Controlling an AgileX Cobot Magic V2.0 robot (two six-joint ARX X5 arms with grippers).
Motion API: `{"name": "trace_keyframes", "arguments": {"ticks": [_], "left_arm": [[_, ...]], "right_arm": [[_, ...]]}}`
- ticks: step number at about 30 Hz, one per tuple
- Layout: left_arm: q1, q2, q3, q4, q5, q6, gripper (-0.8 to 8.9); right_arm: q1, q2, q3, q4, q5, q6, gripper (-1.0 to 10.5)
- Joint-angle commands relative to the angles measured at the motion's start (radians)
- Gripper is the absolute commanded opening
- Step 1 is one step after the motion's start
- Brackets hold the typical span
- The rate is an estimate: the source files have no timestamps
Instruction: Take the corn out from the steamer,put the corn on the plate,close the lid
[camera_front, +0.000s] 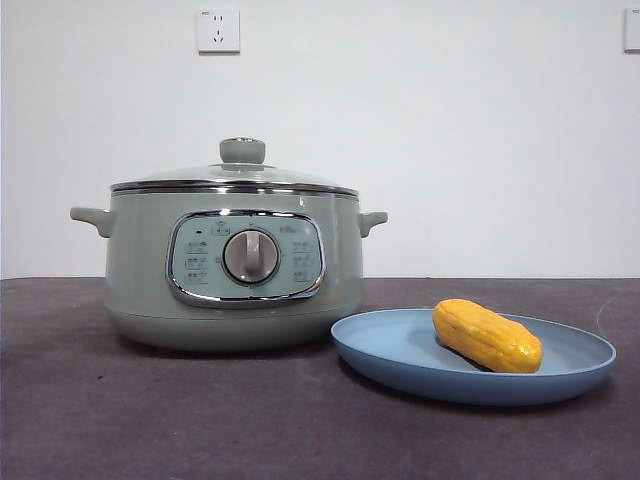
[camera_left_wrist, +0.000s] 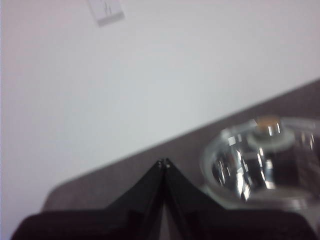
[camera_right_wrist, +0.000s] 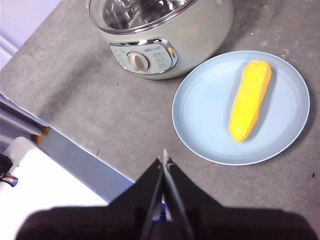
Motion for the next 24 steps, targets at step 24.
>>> {"name": "trace_keyframes", "arguments": {"ticks": [24], "left_arm": [[0.02, -0.337, -0.562, 0.037, -0.05, -0.221, -0.03]], "right_arm": [[0.002, 0.0, 0.002, 0.008, 0.003, -0.004, 0.0]]}}
